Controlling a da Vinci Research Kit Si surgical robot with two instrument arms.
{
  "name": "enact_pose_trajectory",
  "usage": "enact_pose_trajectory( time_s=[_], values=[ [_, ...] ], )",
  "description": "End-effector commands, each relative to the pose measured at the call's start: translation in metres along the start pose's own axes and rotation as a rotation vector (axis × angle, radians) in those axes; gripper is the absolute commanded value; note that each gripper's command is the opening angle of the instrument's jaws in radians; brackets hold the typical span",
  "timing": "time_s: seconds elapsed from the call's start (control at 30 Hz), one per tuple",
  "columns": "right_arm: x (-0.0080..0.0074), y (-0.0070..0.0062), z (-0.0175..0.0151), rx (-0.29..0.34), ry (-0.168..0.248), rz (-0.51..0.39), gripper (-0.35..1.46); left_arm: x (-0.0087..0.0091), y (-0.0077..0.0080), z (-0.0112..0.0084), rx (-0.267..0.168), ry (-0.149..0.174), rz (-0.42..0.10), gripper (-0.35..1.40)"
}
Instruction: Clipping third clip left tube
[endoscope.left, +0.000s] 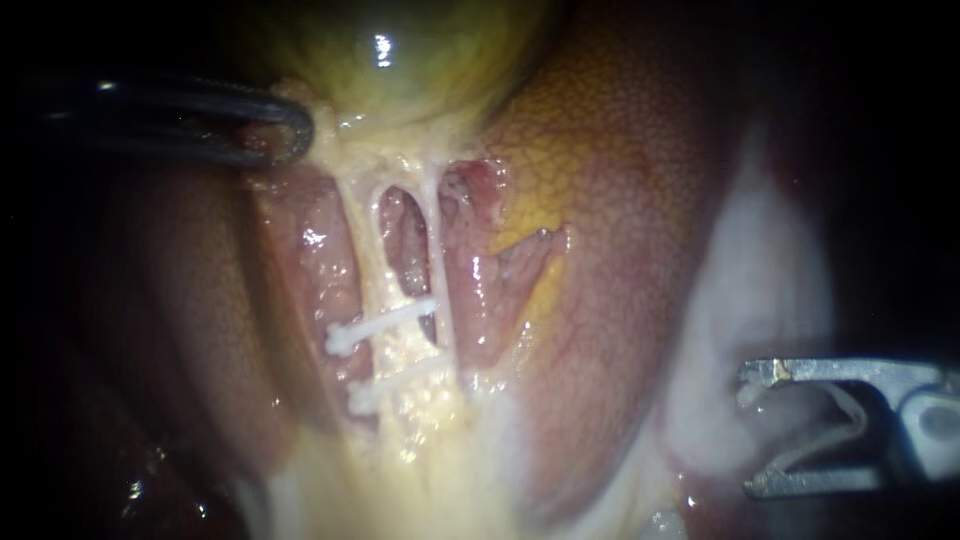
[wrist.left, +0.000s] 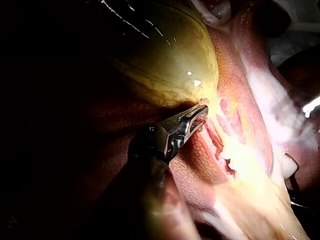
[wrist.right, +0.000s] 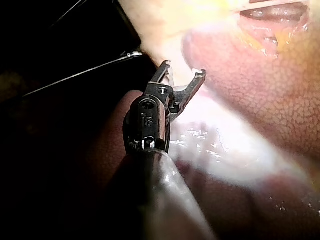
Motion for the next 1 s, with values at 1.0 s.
enact_pose_trajectory(
  time_s=[1.0],
  values=[
    [0.0030,0.0059,0.0073,0.152,0.300,0.187,0.45,0.0001,-0.0006,0.0000,-0.005,-0.001,0.005,-0.35]
  ],
)
